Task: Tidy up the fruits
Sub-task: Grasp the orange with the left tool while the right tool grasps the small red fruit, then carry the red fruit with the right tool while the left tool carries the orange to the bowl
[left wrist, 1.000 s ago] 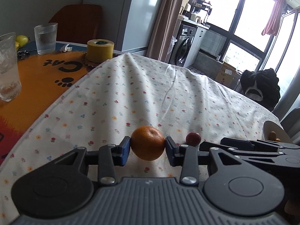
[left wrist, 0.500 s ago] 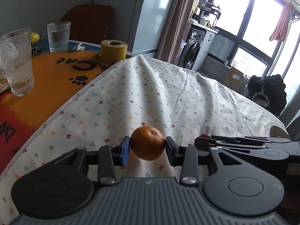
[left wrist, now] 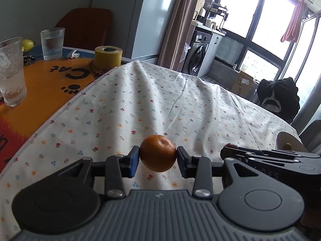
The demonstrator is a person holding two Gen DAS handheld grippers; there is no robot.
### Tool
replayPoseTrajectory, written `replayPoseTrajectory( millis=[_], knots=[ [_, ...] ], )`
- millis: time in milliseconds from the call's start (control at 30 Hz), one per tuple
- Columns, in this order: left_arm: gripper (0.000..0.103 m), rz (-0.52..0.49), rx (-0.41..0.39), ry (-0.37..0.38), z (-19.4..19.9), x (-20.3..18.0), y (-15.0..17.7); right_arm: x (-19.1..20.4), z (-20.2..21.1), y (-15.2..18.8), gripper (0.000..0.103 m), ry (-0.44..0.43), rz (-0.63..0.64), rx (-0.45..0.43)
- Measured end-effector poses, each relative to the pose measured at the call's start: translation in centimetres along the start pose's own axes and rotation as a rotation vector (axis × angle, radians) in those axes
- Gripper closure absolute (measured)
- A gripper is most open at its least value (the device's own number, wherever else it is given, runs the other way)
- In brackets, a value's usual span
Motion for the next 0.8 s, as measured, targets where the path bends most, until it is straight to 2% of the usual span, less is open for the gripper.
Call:
replayPoseTrajectory(
  millis=[367,800],
  knots=[
    [0.064,-0.050,-0.022,0.051,1.0,-3.3,0.0,-2.6,4.4,0.8,0.081,0.056,-0.058,-0.072],
    [0.064,-0.132,-0.028,0.147,1.2,-9.6,-0.1,-7.5,9.7,2.7,0.081,0.144,-0.144,-0.142]
  ],
)
Point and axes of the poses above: each gripper's, at about its wrist camera, not at the fingertips, and z roughly against the way its jaws point, x to its left, y to its underside, the point moved 5 cm from there along -z, roughly the way its jaws point, and after that the axes turned 8 degrees about x, right-handed, at the moved point
